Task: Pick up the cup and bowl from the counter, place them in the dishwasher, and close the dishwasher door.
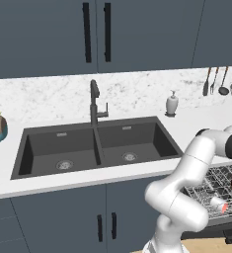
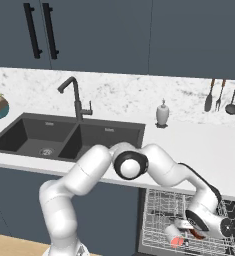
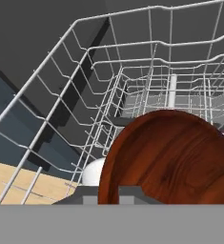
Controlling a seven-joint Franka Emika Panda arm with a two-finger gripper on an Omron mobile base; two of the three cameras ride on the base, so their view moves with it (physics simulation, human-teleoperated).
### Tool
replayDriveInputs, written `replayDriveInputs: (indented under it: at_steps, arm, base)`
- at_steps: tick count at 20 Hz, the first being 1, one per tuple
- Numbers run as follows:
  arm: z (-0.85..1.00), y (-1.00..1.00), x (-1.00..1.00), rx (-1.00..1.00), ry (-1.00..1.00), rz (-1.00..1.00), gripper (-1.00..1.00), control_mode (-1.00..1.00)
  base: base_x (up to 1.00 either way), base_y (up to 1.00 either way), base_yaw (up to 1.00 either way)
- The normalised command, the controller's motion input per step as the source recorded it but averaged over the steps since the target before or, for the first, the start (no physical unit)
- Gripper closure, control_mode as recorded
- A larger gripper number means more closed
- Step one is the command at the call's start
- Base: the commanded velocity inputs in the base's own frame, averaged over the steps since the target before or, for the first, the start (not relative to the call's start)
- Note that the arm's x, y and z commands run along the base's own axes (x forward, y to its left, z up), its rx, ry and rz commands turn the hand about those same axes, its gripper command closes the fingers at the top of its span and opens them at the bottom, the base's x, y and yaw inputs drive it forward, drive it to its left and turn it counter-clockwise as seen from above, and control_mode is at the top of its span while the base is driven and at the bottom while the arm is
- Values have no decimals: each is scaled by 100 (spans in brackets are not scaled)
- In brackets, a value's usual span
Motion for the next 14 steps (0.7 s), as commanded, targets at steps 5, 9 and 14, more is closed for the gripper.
replayDriveInputs:
  at_steps: [5, 9, 14]
  arm:
    - [-32, -6, 0, 0, 0, 0, 100, -100]
    - [-3, 0, 0, 0, 0, 0, 100, -100]
    - [0, 0, 0, 0, 0, 0, -100, -100]
  base:
    - [0, 0, 0]
    - [0, 0, 0]
    - [0, 0, 0]
